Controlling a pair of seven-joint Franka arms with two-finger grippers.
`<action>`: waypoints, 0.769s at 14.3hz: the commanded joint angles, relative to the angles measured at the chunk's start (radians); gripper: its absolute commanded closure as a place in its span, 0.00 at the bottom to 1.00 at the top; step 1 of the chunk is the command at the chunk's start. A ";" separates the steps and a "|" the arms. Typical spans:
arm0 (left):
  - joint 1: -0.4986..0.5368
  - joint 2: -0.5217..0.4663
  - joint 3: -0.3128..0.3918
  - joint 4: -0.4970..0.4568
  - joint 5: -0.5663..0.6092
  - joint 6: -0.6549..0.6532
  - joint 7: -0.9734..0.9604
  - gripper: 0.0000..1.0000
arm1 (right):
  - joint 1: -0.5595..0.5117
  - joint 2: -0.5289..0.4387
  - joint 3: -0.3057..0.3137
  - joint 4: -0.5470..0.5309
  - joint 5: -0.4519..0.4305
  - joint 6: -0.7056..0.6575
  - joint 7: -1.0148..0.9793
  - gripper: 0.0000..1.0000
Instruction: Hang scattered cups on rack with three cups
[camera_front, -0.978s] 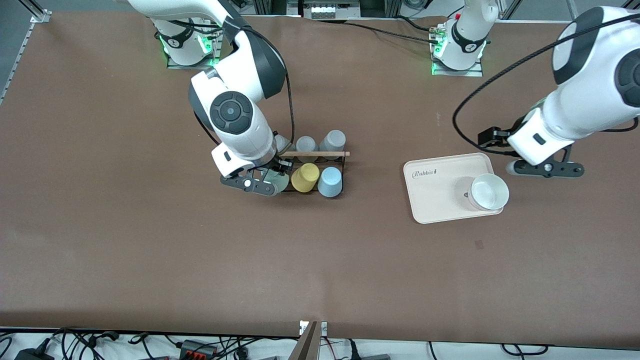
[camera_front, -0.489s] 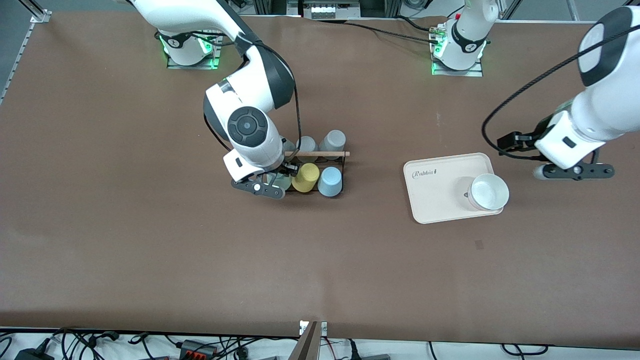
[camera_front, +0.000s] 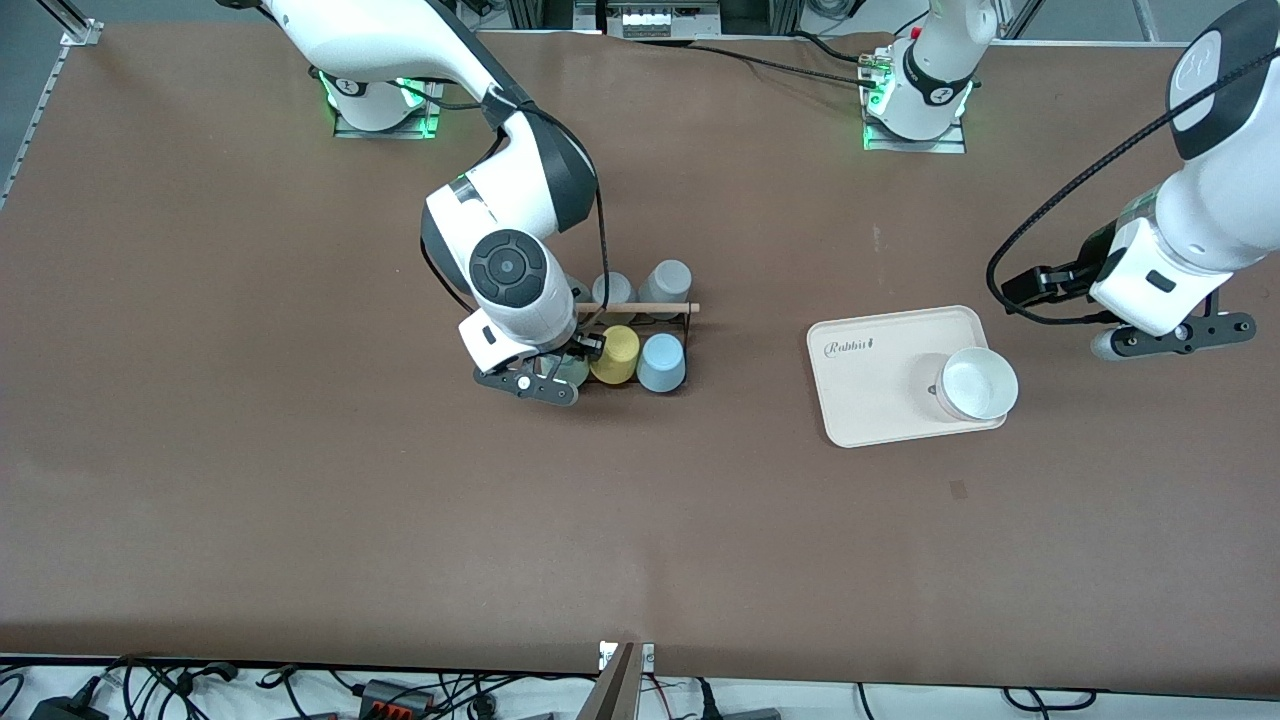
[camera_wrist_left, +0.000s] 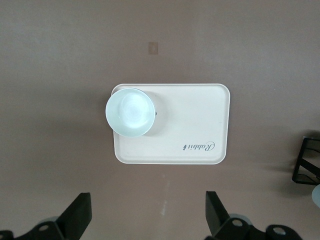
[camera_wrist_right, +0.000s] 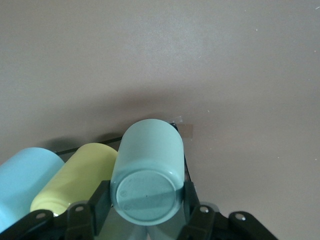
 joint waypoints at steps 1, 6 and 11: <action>0.002 -0.010 -0.004 0.000 0.019 0.039 -0.001 0.00 | 0.009 0.023 -0.005 0.017 -0.017 0.009 0.012 0.69; 0.002 -0.016 0.000 0.002 0.018 0.047 -0.001 0.00 | 0.009 0.031 -0.004 0.002 -0.027 0.023 0.010 0.66; 0.004 -0.016 0.008 -0.003 0.019 0.042 0.031 0.00 | 0.008 0.031 -0.005 0.005 -0.019 0.023 0.007 0.00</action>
